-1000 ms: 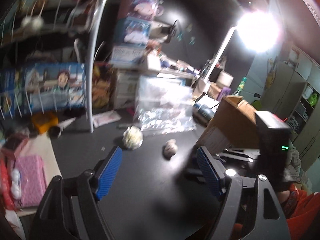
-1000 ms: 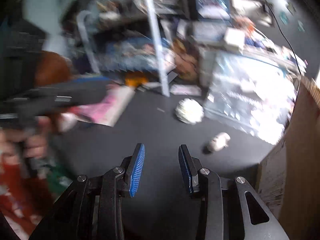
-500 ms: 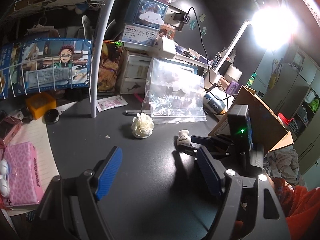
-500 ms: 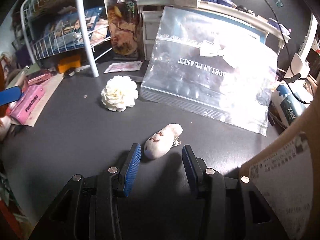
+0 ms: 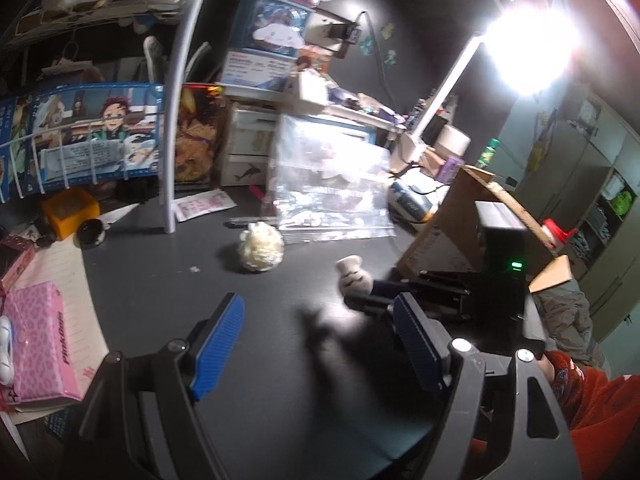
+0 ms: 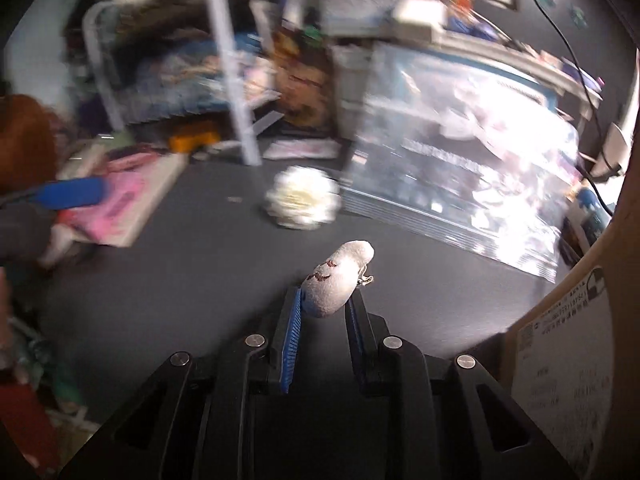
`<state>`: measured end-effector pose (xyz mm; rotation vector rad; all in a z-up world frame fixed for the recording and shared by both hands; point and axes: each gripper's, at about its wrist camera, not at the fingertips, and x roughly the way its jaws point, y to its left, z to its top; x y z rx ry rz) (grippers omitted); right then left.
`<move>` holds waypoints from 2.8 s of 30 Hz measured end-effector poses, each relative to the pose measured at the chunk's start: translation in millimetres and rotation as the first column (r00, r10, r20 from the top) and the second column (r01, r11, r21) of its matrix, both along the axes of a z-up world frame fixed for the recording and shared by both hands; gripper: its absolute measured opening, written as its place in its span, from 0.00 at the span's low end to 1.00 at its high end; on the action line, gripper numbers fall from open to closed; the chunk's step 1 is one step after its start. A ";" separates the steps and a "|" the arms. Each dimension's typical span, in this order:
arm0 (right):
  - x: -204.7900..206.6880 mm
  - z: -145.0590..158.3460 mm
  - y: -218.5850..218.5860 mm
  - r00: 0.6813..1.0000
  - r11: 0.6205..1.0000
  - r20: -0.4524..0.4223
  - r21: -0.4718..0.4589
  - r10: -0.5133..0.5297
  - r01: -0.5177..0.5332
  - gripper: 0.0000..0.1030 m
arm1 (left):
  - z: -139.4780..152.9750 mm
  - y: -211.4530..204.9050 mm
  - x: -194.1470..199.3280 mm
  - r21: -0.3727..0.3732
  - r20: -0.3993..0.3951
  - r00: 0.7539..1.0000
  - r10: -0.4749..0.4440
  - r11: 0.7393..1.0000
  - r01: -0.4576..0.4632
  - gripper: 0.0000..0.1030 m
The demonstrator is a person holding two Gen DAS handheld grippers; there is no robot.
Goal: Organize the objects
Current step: 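Grasp the white plush figure with the right gripper and lift it, then carry the plush figure into the box and open the right gripper, then return the right tool to the white flower-shaped puff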
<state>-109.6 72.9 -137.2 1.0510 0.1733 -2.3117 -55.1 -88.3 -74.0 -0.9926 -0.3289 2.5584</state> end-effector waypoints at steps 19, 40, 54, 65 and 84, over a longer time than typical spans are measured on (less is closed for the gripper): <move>86.6 126.2 59.6 0.950 0.971 -0.247 -0.092 0.192 -0.220 0.17 | 86.7 95.1 5.6 0.060 -0.121 0.965 -0.234 0.968 0.243 0.34; 39.2 119.8 196.8 0.994 0.993 -0.109 -0.112 0.025 -0.038 0.24 | 91.8 237.4 -79.9 -0.016 -0.001 0.918 -0.396 0.918 0.396 0.43; 46.3 130.5 207.0 0.985 0.996 -0.162 -0.076 -0.060 0.048 0.96 | 111.2 187.3 -55.4 -0.035 -0.080 0.959 -0.272 0.962 0.270 0.69; 70.2 156.4 150.9 0.969 0.997 -0.244 -0.056 0.042 -0.058 0.96 | 107.7 113.8 -15.5 -0.019 -0.147 0.978 -0.150 0.989 0.149 0.70; 16.5 40.3 -35.7 0.989 0.990 -0.061 -0.033 0.138 -0.140 0.76 | 20.6 -38.7 2.5 0.013 -0.049 0.996 0.076 0.997 -0.075 0.73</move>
